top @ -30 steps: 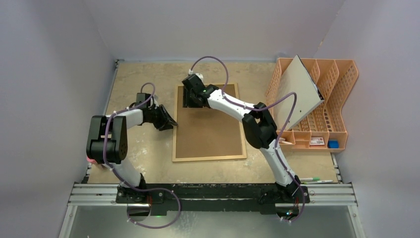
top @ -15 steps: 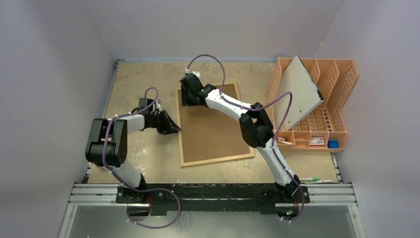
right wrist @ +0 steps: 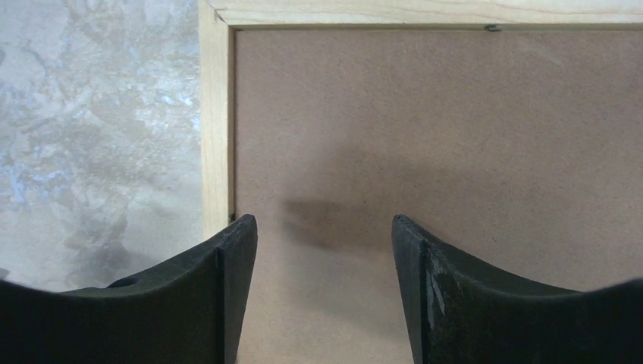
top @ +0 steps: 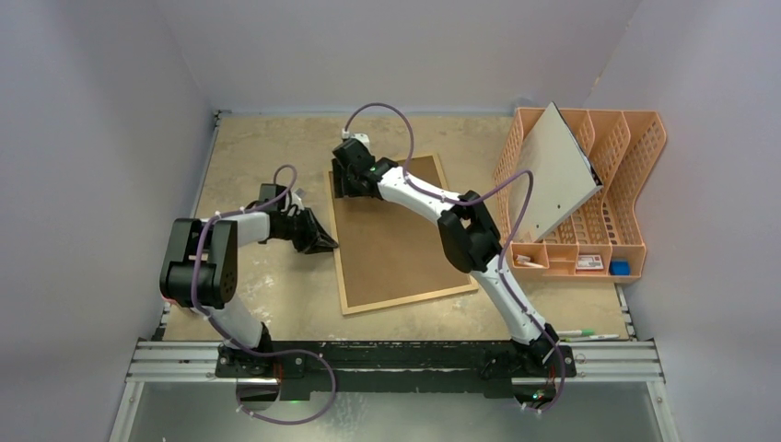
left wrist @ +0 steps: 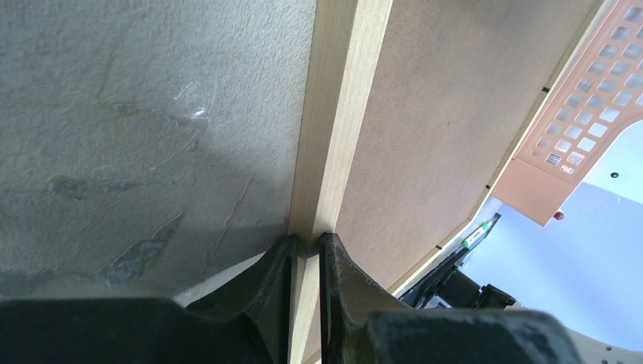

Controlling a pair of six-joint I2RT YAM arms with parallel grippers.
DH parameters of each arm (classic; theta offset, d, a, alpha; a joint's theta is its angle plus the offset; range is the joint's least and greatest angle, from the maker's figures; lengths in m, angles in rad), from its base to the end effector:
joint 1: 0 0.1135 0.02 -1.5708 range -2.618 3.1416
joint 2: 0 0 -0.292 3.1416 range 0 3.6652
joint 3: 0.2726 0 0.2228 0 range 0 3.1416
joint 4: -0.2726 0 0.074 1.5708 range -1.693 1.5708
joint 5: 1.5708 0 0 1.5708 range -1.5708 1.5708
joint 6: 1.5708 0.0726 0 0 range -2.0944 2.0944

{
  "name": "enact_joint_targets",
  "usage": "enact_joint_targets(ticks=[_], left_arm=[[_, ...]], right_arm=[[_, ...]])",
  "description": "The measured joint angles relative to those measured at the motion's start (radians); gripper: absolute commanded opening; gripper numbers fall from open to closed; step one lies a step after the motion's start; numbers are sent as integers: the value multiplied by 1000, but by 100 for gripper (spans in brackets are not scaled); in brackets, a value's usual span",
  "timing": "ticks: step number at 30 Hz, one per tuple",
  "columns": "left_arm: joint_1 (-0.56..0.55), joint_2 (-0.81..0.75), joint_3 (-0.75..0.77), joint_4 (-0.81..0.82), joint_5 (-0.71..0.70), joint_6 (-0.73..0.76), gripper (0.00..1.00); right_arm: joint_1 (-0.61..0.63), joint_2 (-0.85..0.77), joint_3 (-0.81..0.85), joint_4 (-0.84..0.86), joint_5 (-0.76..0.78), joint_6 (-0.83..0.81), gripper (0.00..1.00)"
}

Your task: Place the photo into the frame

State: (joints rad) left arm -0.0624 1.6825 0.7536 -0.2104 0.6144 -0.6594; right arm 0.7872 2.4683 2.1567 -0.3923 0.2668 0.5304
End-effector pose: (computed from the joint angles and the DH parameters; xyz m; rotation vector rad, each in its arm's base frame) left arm 0.2817 -0.0595 0.1466 -0.6314 2.7081 -1.0380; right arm 0.4234 0.3978 0.1937 -0.1510 2.2716 0.4026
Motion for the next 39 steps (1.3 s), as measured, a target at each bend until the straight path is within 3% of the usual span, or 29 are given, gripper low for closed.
enact_joint_targets(ticks=[9, 39], left_arm=[[-3, 25, 48, -71, 0, 44, 13], [-7, 27, 61, -96, -15, 51, 13]], right_arm=[[3, 42, 46, 2, -58, -3, 77], [46, 62, 46, 19, 32, -101, 68]])
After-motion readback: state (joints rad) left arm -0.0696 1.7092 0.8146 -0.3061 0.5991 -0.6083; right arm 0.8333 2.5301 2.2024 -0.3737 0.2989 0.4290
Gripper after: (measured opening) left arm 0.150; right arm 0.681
